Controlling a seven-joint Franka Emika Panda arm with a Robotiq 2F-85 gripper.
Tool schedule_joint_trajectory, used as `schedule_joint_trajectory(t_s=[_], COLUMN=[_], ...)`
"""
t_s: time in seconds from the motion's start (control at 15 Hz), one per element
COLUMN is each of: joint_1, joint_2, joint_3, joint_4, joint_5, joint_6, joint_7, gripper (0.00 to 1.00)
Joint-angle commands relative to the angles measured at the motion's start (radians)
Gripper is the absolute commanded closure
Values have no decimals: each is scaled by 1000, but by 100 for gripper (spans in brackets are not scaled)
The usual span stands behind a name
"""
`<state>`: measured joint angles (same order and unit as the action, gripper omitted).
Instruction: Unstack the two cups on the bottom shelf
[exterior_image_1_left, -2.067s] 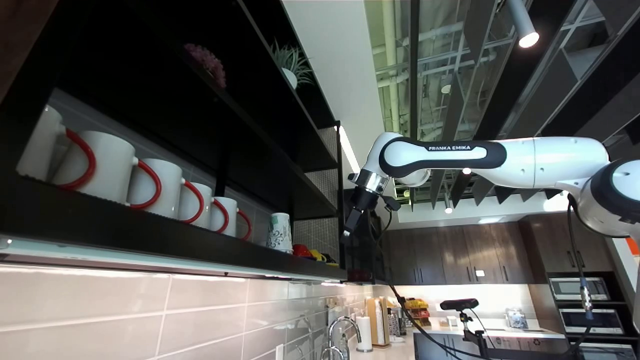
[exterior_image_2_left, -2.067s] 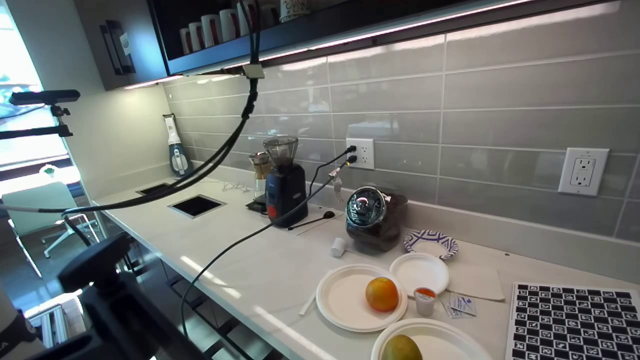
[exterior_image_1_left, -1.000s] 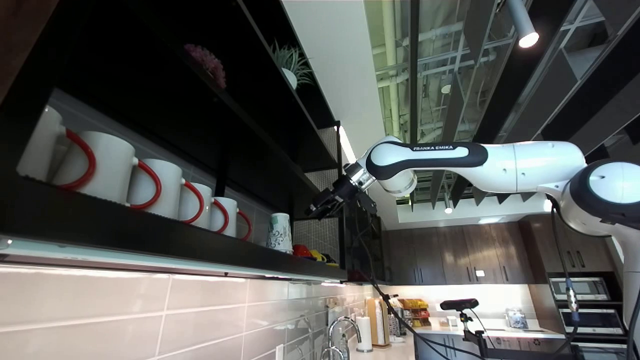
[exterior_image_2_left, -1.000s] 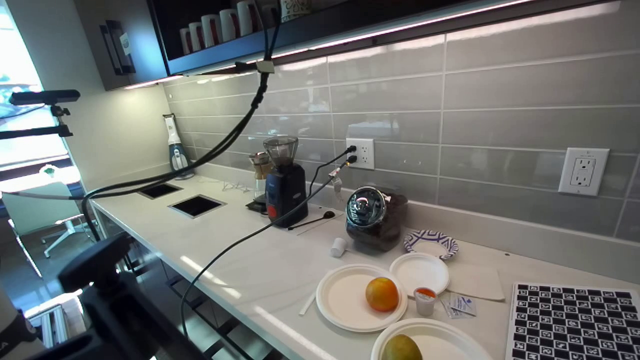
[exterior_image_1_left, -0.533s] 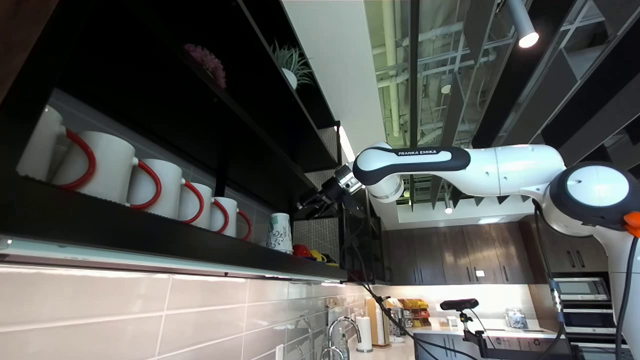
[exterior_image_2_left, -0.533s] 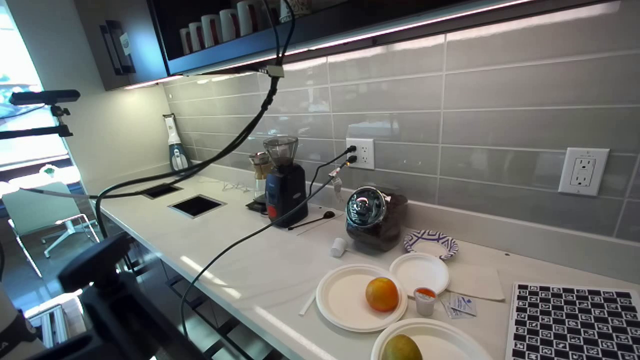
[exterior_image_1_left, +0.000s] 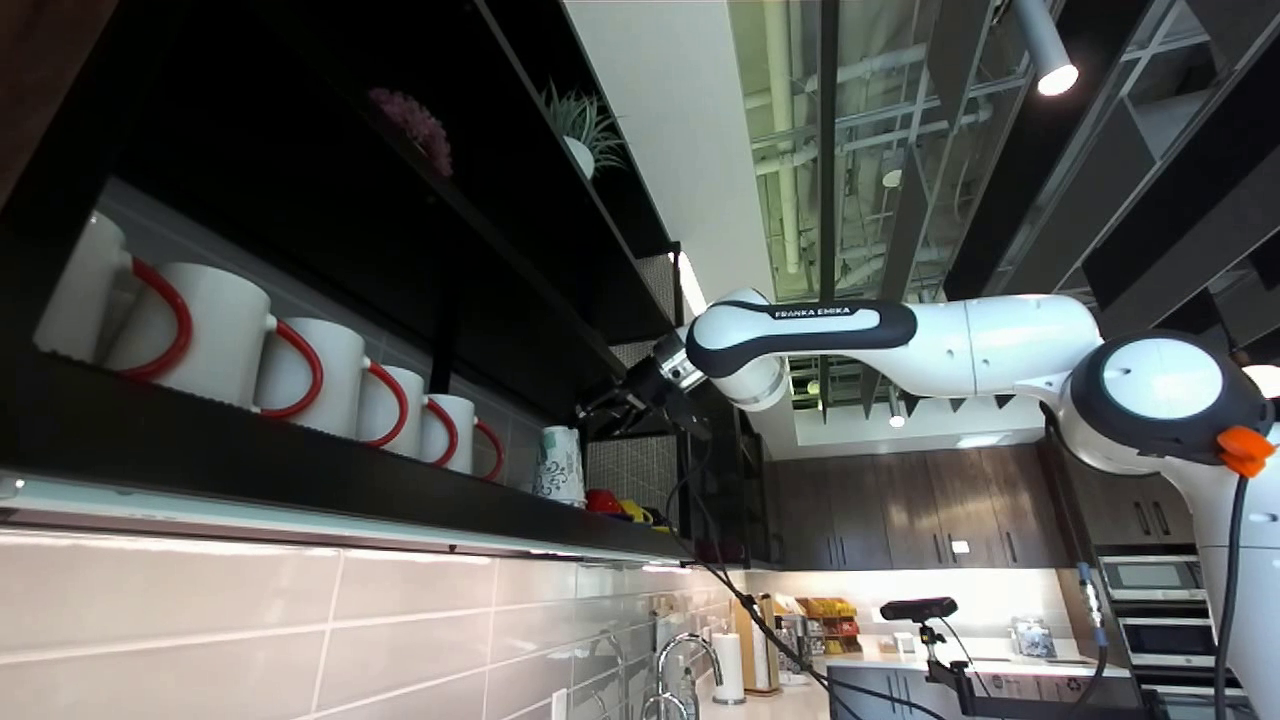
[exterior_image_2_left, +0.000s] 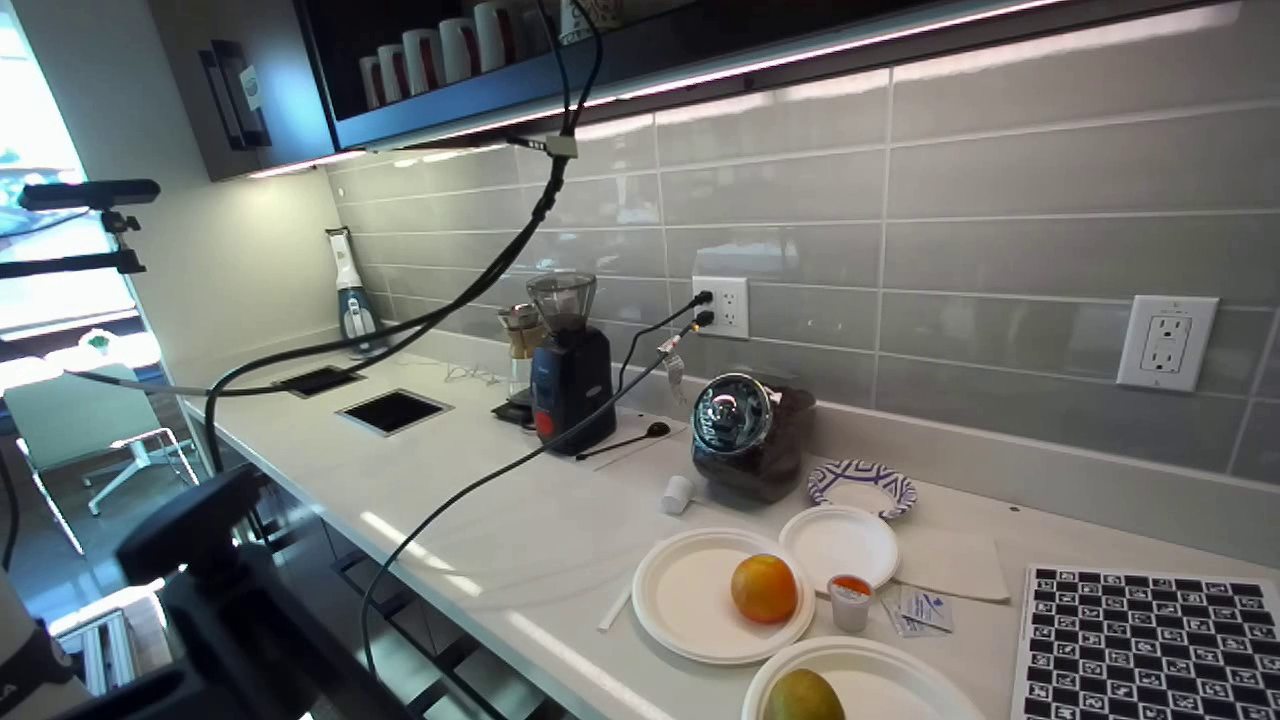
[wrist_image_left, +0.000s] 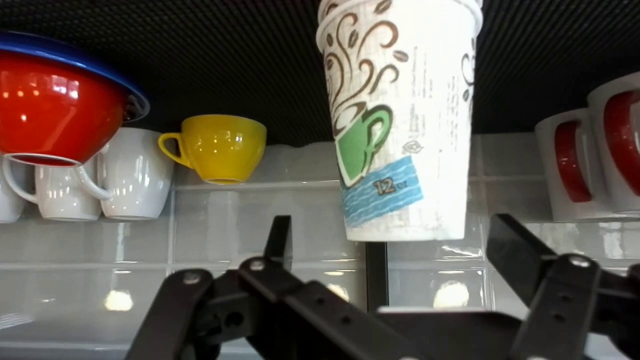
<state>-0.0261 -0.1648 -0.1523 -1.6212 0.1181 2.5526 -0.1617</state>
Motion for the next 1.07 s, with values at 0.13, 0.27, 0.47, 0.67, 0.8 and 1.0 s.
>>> schedule_joint_trajectory(t_s=[0.13, 0.27, 0.47, 0.67, 0.8, 1.0], joint_1=[-8, -8, -10, -12, -13, -14], joint_2=[55, 64, 76, 82, 85, 86], joint_3=[16, 21, 27, 30, 30, 31], joint_4=[63, 73, 86, 95, 101, 111], joint_5=[21, 21, 18, 17, 16, 13], joint_6=[22, 19, 18, 21, 24, 33], joint_7=[23, 26, 34, 40, 43, 44], gripper=[0, 1, 27, 50, 62, 65])
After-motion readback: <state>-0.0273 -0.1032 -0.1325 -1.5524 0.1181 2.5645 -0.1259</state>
